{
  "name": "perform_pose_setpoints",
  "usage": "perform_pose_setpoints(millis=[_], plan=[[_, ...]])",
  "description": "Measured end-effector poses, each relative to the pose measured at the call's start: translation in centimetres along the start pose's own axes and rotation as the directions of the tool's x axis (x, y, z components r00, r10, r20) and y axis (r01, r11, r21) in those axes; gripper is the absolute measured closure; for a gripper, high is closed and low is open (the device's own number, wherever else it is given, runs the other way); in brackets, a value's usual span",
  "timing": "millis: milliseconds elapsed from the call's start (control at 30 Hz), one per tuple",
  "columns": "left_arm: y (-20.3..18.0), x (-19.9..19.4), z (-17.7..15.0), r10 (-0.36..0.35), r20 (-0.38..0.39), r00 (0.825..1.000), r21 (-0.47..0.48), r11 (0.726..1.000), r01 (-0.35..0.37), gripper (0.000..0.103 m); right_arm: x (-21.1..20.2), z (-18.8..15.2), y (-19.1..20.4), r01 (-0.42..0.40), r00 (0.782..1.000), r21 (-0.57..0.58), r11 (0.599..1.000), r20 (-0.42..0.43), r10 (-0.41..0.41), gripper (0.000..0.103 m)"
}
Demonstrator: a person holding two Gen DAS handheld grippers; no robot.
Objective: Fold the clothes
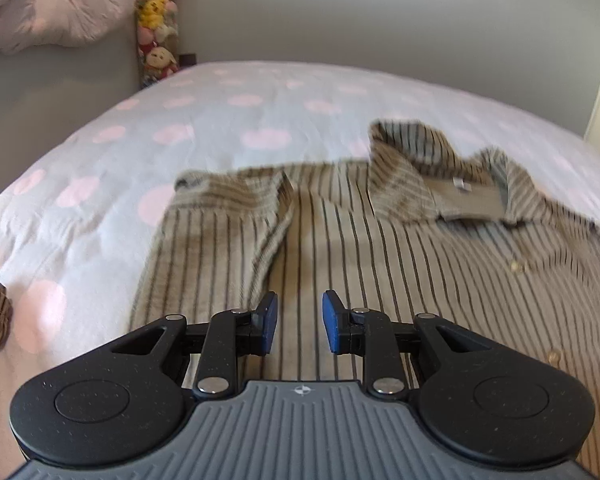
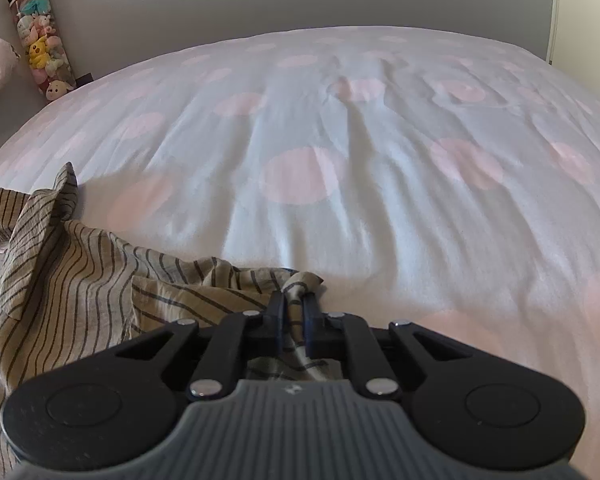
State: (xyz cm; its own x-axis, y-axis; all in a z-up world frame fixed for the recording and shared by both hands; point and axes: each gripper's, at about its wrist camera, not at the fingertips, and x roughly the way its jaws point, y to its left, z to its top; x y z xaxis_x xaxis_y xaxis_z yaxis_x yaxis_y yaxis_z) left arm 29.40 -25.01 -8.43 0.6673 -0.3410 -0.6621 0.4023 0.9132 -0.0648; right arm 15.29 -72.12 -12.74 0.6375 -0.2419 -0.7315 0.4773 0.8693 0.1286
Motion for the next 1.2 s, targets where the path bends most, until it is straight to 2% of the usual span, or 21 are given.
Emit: perform_pose_setpoints(millis=[100,233,333,400,467,600,733,800,900,1033,1100,1200], plan=[[1.8,-0.2,2.1,0.000,0.022,1.000,-0.019,1.000,0.000,0.073,-0.1,-0.3,0.0,0.000,1.000,0.028,1.000,0.001,0.000,0.088],[5.4,1.6,5.7,0.014,0.034,0.999,0.027,1.000,-0.015,0.072,-0.1,-0.2,0.0,0.000,1.000,0.018,1.000,-0.004,0.000,0.088],[9.0,4.7,7.6,0.017,-0.026,1.000,-0.016,1.000,-0.018,0.073,-0.1,-0.1,-0.1,-0.003,1.000,0.026,1.000,-0.005,0.003,0.087],[11.3,6.9,8.1,0.001,-0.079,0.997,-0.075,0.997,-0.007,0.083,-0.1,-0.1,0.0,0.002,1.000,0.018,1.000,-0.007,-0.001,0.087],[12.9,9.1,8.1,-0.033,-0.122,0.992,-0.139,0.990,0.016,0.087,0.1,0.0,0.2,0.005,1.000,0.007,1.000,-0.011,-0.005,0.086],[14.5,12.6,8.3,-0.100,-0.153,0.983,-0.231,0.971,0.063,0.094,0.4,0.1,0.5,0.013,1.000,-0.010,1.000,-0.018,-0.014,0.085],[15.4,15.6,9.5,-0.135,-0.140,0.981,-0.295,0.951,0.089,0.096,0.5,0.0,0.8,0.019,1.000,-0.024,1.000,-0.017,-0.020,0.084],[15.5,16.6,10.7,-0.125,-0.133,0.983,-0.304,0.949,0.080,0.096,0.6,0.0,0.9,0.017,1.000,-0.035,0.999,-0.017,-0.018,0.084],[15.8,17.0,12.4,-0.092,-0.105,0.990,-0.314,0.948,0.055,0.096,0.8,0.1,0.8,0.010,1.000,-0.030,0.999,-0.018,-0.011,0.083],[16.1,15.5,13.3,-0.113,-0.080,0.990,-0.303,0.949,0.084,0.096,0.6,0.4,-0.1,-0.031,0.999,0.005,1.000,-0.022,0.031,0.078],[16.4,14.8,12.7,-0.127,-0.097,0.987,-0.308,0.947,0.092,0.091,0.4,0.6,-1.1,-0.074,0.997,0.068,0.995,-0.009,0.074,0.063],[16.9,14.4,10.9,-0.153,-0.149,0.977,-0.332,0.938,0.097,0.077,0.3,0.6,-2.7,-0.095,0.995,0.181,0.979,0.021,0.093,0.058]])
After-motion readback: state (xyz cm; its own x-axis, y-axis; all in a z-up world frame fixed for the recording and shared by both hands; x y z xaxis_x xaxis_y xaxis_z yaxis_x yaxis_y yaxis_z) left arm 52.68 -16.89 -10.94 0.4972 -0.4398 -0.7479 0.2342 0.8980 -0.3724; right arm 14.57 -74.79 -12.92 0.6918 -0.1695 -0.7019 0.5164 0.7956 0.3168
